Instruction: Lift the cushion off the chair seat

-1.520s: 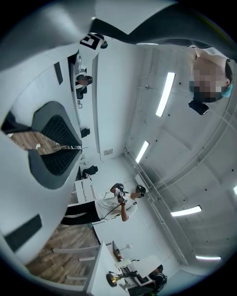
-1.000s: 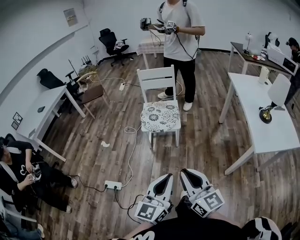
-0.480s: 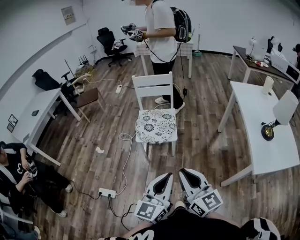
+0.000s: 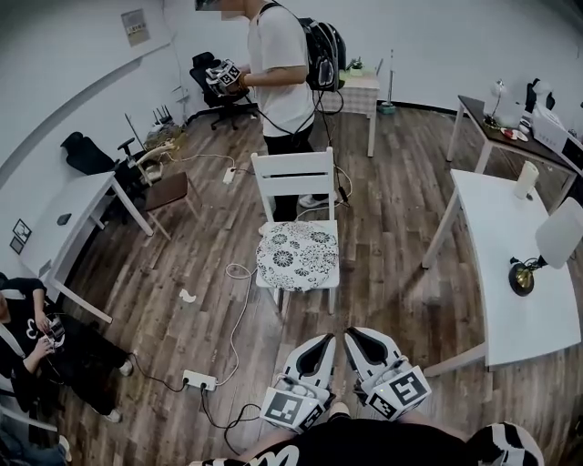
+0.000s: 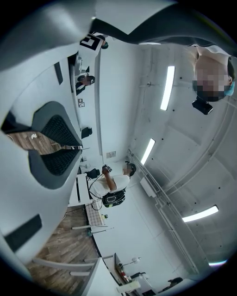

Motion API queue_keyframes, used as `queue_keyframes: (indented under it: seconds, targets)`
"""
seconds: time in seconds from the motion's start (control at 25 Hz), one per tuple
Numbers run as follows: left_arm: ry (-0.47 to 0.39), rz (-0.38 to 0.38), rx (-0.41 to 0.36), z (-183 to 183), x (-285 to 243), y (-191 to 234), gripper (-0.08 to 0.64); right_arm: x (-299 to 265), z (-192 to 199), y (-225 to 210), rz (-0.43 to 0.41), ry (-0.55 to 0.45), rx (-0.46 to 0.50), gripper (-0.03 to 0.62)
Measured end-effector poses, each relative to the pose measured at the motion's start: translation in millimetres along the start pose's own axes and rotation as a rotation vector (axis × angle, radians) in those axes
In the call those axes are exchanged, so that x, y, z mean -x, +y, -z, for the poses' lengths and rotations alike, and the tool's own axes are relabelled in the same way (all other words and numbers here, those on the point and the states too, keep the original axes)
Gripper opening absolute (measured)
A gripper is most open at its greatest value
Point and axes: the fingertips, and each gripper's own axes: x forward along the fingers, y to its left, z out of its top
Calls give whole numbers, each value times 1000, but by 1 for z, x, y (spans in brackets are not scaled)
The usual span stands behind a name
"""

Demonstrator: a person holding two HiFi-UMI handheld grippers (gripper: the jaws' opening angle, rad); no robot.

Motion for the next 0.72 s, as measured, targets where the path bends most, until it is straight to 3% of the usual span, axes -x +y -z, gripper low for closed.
queue_keyframes:
  seconds: [0.72]
  targets:
    - [29,-24,-16,4,-4,5,-2,-13,-1,-1,-48,-3,-22,37]
